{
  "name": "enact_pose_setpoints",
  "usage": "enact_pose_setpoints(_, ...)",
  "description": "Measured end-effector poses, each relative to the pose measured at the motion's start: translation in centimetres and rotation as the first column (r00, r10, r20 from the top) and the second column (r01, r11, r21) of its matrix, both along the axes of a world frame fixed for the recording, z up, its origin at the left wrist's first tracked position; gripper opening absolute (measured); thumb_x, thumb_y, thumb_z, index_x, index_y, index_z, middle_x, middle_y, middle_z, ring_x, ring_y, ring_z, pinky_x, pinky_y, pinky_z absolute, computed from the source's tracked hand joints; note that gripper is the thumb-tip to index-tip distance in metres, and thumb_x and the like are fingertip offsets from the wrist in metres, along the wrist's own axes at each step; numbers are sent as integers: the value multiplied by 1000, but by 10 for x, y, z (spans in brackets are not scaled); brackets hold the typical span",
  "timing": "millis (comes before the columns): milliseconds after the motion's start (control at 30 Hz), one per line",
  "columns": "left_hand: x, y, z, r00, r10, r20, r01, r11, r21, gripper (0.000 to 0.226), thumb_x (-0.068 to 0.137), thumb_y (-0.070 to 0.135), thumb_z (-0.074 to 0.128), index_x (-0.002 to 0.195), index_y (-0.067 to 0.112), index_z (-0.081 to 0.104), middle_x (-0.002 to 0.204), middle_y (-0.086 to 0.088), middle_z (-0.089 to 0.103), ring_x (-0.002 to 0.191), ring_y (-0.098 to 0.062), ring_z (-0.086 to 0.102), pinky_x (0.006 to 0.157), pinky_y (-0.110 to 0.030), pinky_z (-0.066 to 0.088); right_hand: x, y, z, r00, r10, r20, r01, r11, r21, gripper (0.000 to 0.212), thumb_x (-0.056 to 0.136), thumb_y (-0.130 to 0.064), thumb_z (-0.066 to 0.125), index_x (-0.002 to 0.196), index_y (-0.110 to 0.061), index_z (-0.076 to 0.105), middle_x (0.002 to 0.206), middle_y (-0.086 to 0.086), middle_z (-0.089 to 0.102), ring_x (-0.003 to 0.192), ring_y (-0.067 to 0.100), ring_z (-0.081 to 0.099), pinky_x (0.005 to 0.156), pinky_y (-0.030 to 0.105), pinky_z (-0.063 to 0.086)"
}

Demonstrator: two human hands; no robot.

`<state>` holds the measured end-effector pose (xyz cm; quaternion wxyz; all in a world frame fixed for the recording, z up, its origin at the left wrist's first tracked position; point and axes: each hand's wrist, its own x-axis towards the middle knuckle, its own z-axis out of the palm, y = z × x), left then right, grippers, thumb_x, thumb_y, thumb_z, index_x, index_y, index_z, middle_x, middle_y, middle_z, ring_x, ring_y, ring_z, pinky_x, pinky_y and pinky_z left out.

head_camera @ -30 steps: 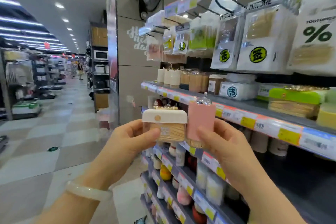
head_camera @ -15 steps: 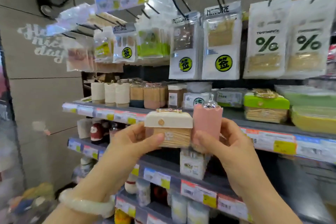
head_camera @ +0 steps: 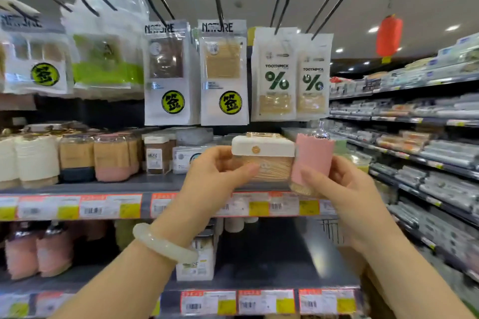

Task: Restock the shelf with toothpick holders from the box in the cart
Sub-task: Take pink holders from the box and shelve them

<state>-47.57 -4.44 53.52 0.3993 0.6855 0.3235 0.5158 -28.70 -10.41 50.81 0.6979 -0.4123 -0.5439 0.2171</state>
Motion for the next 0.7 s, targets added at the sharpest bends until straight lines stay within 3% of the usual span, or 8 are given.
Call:
enact_pose_setpoints(167,25,16,6,985,81,-154,-72,995,63,40,79,30,74,113,16,59,98,6,64,84,-4,60,57,-11,43,17,1,1,997,-69,16,69,997,28,59,53,-45,72,108,-22,64,97,-6,73,89,11,68,69,20,51)
enact_pose_setpoints(267,36,21,9,965,106,-241,-88,993,85,41,78,30,74,113,16,59,90,8,62,75,-2,56,46,-9,41,28,5,-1,995,-100,11,100,995,13,59,55,-47,78,108,-24,65,100,-5,73,92,14,68,80,32,53)
enact_pose_setpoints(400,46,22,10,942,126,-310,-100,990,99,39,77,32,75,109,16,59,86,9,62,76,-5,59,60,-19,47,36,10,-1,995,-98,27,99,995,-5,66,53,-55,82,108,-23,65,102,-2,72,96,20,68,88,47,53)
enact_pose_setpoints(500,50,24,5,907,184,-378,-143,981,134,41,75,38,75,108,18,60,92,8,66,86,-9,63,81,-34,54,38,11,0,994,-91,53,91,996,2,62,55,-50,75,109,-23,64,102,-3,72,95,17,68,87,41,53)
enact_pose_setpoints(567,54,24,4,872,242,-425,-186,968,169,40,71,43,76,102,23,59,94,9,67,89,-11,63,85,-41,53,40,12,0,995,-80,59,80,997,0,61,55,-48,72,110,-23,65,103,-3,72,95,16,68,84,38,54)
enact_pose_setpoints(700,58,21,5,833,273,-481,-215,961,172,37,72,42,76,97,29,52,97,10,66,91,-11,63,87,-41,53,42,12,-1,996,-56,70,56,998,-5,59,56,-46,81,108,-24,65,101,-6,72,91,9,68,76,24,50)
